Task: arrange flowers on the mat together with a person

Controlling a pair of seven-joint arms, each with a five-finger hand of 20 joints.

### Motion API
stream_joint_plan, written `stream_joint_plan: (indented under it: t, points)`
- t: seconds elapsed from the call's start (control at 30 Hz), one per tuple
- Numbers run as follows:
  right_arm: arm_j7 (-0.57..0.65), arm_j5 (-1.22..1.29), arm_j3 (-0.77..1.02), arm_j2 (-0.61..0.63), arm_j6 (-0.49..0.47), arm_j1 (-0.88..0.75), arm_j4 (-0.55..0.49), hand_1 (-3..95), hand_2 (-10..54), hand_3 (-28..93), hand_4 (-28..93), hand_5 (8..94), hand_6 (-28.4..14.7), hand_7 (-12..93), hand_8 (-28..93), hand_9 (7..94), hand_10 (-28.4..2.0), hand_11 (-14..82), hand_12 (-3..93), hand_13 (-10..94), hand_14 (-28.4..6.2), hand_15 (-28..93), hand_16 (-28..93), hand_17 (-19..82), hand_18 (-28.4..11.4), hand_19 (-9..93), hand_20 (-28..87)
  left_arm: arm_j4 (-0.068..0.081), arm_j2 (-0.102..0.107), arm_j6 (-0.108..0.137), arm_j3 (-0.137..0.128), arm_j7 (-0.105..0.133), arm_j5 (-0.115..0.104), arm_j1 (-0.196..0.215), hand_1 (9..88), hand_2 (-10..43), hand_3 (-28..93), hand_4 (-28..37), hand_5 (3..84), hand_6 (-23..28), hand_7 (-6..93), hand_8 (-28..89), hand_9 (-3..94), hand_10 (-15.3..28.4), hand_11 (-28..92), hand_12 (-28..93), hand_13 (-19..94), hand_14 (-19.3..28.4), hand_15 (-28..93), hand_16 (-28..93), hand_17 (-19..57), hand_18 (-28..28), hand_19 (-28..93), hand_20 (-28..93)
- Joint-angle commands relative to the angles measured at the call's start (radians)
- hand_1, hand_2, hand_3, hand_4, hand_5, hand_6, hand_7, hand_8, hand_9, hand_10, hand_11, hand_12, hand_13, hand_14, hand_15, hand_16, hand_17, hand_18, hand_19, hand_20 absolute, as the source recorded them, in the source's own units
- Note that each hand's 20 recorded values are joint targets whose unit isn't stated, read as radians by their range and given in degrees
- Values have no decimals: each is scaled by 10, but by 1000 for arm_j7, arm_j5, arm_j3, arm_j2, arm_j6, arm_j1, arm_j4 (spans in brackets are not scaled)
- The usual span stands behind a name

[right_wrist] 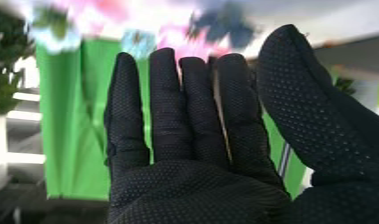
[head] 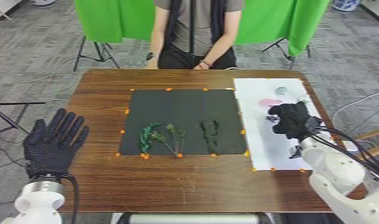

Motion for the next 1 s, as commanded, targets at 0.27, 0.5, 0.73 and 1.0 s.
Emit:
stream_joint_plan:
  t: [0.27,0.5,0.73,1.0]
  points:
    - [6,-8,-97,5,58,56,58,592,-95,636,-283,636,47,389,-93,775,-55,84,331,588,-45,263,287,242,-140,561,214,4,-18,12,8,-4,-26,18,288,143,731,-283,457,82,122,-103,403,141,184,63,302,154,299,-73,-66,153,400,91]
    - [-64,13,-128,31,277,69,17,616,-95,650,-283,711,50,435,-47,856,-46,106,422,662,-30,244,431,256,-144,551,233,5,-13,13,4,-7,-24,18,288,144,732,-283,457,82,122,-103,403,139,184,63,302,155,303,-73,-66,153,401,91]
    - [-236,14,-376,-49,365,364,-45,602,-95,668,-283,710,57,449,-50,860,-38,109,425,665,-18,246,440,247,-137,525,223,6,-2,19,-10,-8,-24,24,289,144,731,-283,457,82,122,-103,403,140,184,63,302,156,304,-74,-66,153,401,91]
    - [-397,234,-667,-274,304,672,19,591,-95,678,-283,698,63,468,-58,856,-34,107,426,656,-15,246,442,238,-137,521,225,18,13,17,9,0,-25,2,289,144,732,-283,458,83,121,-103,403,141,184,63,302,156,305,-75,-66,153,401,91]
